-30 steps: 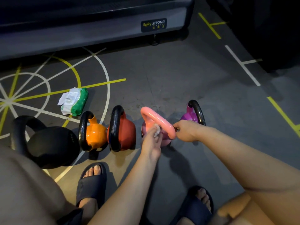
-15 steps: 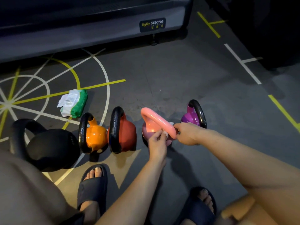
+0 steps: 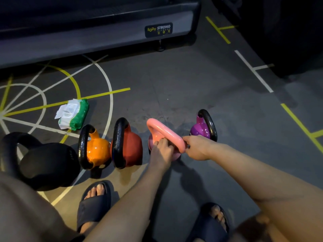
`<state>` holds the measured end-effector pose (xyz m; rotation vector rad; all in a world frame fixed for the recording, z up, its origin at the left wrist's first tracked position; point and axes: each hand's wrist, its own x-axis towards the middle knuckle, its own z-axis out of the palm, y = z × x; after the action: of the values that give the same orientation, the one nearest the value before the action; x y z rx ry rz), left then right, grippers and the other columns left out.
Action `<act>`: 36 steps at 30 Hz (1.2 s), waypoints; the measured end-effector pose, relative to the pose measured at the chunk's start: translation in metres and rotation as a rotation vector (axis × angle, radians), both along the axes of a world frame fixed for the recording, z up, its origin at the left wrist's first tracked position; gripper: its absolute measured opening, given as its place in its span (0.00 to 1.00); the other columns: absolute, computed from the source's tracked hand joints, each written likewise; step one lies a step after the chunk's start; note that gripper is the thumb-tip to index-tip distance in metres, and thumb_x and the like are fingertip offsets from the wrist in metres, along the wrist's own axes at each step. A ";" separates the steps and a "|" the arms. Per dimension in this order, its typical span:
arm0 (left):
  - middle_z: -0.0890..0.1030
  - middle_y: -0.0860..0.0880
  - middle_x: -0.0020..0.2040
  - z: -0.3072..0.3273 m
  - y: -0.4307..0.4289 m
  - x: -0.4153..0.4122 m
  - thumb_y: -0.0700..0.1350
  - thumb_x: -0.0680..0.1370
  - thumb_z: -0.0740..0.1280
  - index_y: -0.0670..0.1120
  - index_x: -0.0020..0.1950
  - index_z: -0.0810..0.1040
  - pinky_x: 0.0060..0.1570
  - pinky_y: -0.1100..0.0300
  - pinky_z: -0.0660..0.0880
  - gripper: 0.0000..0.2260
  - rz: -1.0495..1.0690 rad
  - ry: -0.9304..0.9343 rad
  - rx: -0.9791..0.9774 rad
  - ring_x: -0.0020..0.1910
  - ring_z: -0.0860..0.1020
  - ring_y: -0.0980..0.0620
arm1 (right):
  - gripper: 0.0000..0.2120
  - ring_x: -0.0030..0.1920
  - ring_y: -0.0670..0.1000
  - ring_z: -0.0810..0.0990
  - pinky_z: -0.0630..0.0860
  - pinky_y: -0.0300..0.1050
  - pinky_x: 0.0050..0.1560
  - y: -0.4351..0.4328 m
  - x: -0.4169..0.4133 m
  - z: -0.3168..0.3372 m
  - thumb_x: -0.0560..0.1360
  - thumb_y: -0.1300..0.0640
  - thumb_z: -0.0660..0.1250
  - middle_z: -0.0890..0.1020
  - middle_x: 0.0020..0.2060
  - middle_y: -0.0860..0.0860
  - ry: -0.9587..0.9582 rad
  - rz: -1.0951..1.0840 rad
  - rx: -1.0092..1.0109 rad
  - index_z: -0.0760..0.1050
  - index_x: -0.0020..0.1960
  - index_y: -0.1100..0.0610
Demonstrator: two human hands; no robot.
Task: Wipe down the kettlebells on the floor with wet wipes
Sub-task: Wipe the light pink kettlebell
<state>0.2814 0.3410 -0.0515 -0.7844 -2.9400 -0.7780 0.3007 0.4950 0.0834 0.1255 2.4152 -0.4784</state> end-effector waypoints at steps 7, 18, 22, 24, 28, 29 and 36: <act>0.77 0.42 0.40 -0.006 -0.016 -0.004 0.41 0.74 0.65 0.41 0.47 0.82 0.31 0.50 0.73 0.08 0.124 -0.045 -0.062 0.36 0.79 0.40 | 0.16 0.51 0.56 0.78 0.74 0.45 0.51 0.005 0.002 -0.001 0.79 0.51 0.62 0.81 0.57 0.54 0.001 -0.005 -0.014 0.74 0.66 0.48; 0.76 0.49 0.47 -0.013 0.007 0.009 0.41 0.80 0.65 0.40 0.44 0.83 0.44 0.53 0.72 0.10 0.221 -0.392 0.345 0.44 0.76 0.48 | 0.17 0.54 0.57 0.79 0.76 0.47 0.56 0.002 0.003 0.006 0.78 0.54 0.62 0.81 0.57 0.54 -0.022 -0.007 0.001 0.75 0.66 0.51; 0.82 0.38 0.46 0.005 0.016 0.015 0.40 0.76 0.67 0.43 0.43 0.84 0.50 0.62 0.73 0.06 0.323 -0.568 0.600 0.46 0.79 0.48 | 0.17 0.56 0.58 0.79 0.76 0.46 0.57 0.002 0.005 0.010 0.79 0.56 0.61 0.81 0.58 0.55 -0.022 -0.004 -0.008 0.75 0.66 0.51; 0.82 0.36 0.48 0.016 0.015 0.020 0.33 0.78 0.68 0.41 0.42 0.84 0.48 0.71 0.70 0.08 0.377 -0.631 0.703 0.45 0.78 0.53 | 0.18 0.56 0.58 0.79 0.77 0.47 0.57 0.002 0.004 0.010 0.79 0.57 0.60 0.81 0.59 0.55 -0.028 -0.006 -0.008 0.74 0.68 0.50; 0.85 0.42 0.47 0.035 0.020 0.027 0.32 0.80 0.63 0.37 0.50 0.85 0.52 0.61 0.78 0.09 0.527 -0.960 1.035 0.47 0.83 0.52 | 0.20 0.52 0.56 0.79 0.79 0.46 0.43 0.008 -0.004 0.005 0.78 0.54 0.60 0.79 0.60 0.54 -0.048 -0.070 0.012 0.71 0.69 0.52; 0.86 0.43 0.47 0.038 0.021 0.027 0.33 0.81 0.62 0.37 0.55 0.84 0.48 0.61 0.80 0.10 0.589 -1.076 1.131 0.46 0.84 0.52 | 0.22 0.57 0.57 0.79 0.79 0.49 0.51 0.009 -0.007 0.003 0.78 0.52 0.60 0.79 0.62 0.55 -0.043 -0.099 0.019 0.69 0.71 0.53; 0.86 0.45 0.50 0.046 0.002 0.030 0.35 0.81 0.65 0.41 0.58 0.83 0.49 0.61 0.79 0.09 0.699 -1.200 1.313 0.57 0.83 0.47 | 0.31 0.67 0.58 0.76 0.73 0.53 0.67 0.006 -0.013 -0.008 0.74 0.51 0.67 0.74 0.70 0.58 -0.091 -0.136 -0.019 0.65 0.75 0.56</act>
<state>0.3109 0.3434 -0.0050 1.0028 -1.8175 -3.0377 0.2872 0.5015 0.0757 0.2978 2.3214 -0.5453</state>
